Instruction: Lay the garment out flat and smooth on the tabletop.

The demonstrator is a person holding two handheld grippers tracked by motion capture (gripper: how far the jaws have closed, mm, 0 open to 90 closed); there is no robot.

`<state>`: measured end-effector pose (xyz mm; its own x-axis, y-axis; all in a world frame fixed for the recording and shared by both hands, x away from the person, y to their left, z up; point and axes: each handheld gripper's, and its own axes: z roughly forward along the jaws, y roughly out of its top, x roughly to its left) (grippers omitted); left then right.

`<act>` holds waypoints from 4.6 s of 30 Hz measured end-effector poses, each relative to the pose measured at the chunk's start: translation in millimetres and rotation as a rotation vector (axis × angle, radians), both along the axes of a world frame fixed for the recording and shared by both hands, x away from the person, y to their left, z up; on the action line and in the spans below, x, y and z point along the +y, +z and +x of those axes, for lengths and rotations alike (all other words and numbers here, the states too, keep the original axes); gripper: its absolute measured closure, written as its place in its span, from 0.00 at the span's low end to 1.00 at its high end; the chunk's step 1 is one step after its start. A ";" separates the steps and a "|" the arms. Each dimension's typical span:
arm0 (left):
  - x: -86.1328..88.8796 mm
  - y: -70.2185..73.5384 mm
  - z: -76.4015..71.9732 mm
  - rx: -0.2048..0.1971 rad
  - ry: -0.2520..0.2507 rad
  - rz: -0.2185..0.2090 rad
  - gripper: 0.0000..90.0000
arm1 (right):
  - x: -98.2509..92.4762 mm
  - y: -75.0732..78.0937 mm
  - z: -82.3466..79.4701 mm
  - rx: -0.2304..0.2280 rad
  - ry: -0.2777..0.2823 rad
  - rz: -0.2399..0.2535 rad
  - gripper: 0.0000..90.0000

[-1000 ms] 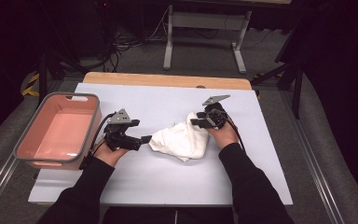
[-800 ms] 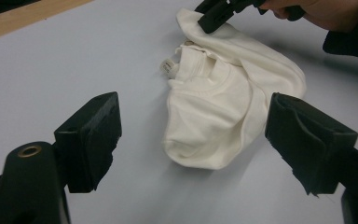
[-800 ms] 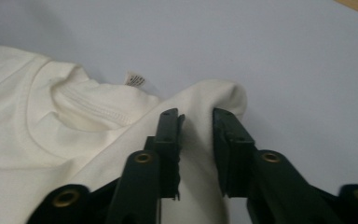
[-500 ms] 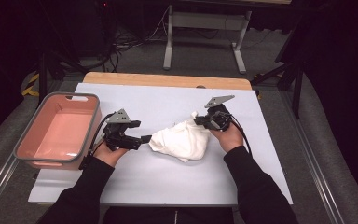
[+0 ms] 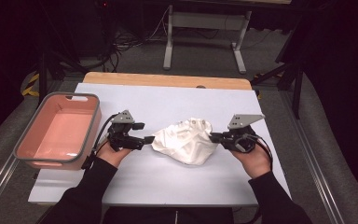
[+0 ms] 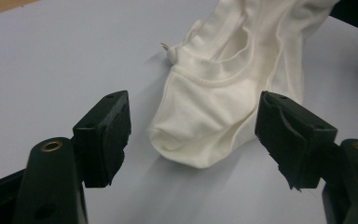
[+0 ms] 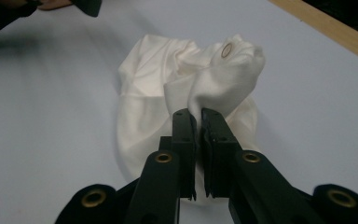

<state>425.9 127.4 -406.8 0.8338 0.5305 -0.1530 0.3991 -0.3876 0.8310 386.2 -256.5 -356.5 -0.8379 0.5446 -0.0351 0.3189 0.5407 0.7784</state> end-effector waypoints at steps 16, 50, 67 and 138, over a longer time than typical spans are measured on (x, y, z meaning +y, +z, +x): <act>-30.2 -19.7 29.6 -0.004 -0.025 0.037 0.29 | -20.9 -22.7 -32.7 0.000 0.006 0.000 0.94; -37.1 -13.2 12.0 0.038 -0.095 0.073 0.91 | -25.1 -0.9 -25.5 -0.052 0.022 0.085 0.43; -30.7 -12.3 15.8 0.074 -0.098 0.006 0.91 | 17.7 -57.1 -33.0 0.003 0.235 0.085 0.33; -6.5 105.9 -11.5 -0.088 -0.365 -0.220 0.91 | -40.1 73.0 -24.8 -0.222 0.228 0.284 1.00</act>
